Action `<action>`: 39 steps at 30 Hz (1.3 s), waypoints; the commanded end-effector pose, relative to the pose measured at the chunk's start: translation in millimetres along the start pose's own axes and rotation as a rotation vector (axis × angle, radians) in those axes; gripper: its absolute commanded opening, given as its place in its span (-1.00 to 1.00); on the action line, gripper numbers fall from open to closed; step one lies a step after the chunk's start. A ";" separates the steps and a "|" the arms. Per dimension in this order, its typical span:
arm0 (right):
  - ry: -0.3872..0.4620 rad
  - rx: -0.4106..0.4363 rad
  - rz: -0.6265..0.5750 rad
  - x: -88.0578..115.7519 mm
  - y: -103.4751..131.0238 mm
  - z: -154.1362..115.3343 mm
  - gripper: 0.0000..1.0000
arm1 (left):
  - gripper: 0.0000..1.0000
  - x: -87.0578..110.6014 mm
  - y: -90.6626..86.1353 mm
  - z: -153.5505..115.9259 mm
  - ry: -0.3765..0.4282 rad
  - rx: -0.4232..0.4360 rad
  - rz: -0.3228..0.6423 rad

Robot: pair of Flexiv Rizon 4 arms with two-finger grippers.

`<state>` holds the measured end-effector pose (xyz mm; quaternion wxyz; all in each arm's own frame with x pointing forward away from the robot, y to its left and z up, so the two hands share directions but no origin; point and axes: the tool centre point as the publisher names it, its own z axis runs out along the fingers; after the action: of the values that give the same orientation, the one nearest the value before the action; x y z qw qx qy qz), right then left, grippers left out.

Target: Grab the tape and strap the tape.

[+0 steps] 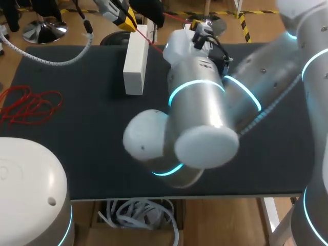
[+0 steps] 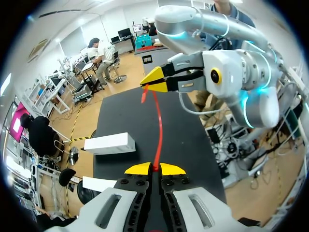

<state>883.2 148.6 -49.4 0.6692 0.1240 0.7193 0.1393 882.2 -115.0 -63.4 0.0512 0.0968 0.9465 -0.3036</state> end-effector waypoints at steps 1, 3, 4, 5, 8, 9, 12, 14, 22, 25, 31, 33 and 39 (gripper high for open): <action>0.014 0.228 -0.016 -4.8 6.1 0.1 -1.00 | -1.00 0.0 -0.4 -0.9 0.002 -0.005 -0.001; 0.018 0.222 -0.028 -4.9 6.1 0.2 -1.00 | -1.00 0.0 -0.4 -0.9 0.002 -0.005 -0.001; 0.023 0.211 -0.032 -4.9 6.0 0.3 -1.00 | -1.00 0.0 -0.4 -0.9 0.002 -0.005 -0.001; 0.024 0.200 -0.051 -4.8 6.3 0.5 -1.00 | -1.00 0.0 -0.4 -0.9 0.002 -0.005 -0.001; 0.030 0.159 -0.092 -5.1 8.1 1.3 -1.00 | -1.00 0.0 -0.4 -0.9 0.002 -0.005 -0.001; 0.039 0.128 -0.098 -4.8 9.2 2.4 -1.00 | -1.00 0.0 -0.4 -0.9 0.002 -0.005 -0.001; 0.047 0.067 -0.160 -5.5 10.6 6.1 -1.00 | -1.00 0.0 -0.4 -0.9 0.002 -0.005 -0.001; 0.036 0.048 -0.201 -7.8 11.0 8.2 -1.00 | -1.00 0.0 -0.4 -0.9 0.002 -0.005 -0.001; 0.046 -0.016 -0.272 -10.3 13.6 12.4 -1.00 | -1.00 0.0 -0.4 -0.9 0.002 -0.005 -0.001; 0.052 -0.029 -0.291 -10.4 14.3 13.1 -1.00 | -1.00 0.0 -0.4 -0.9 0.002 -0.005 -0.001; 0.059 -0.040 -0.316 -10.6 14.8 13.4 -1.00 | -1.00 0.0 -0.4 -0.9 0.002 -0.005 -0.001; 0.061 -0.046 -0.330 -12.0 15.4 13.5 -1.00 | -1.00 0.0 -0.4 -0.9 0.002 -0.005 -0.001; 0.059 -0.067 -0.367 -17.8 19.6 15.3 -1.00 | -1.00 0.0 -0.4 -0.9 0.002 -0.005 -0.001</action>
<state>896.7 163.3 -33.3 0.6682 -0.0271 0.7423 0.0419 882.2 -115.0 -63.4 0.0512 0.0968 0.9465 -0.3036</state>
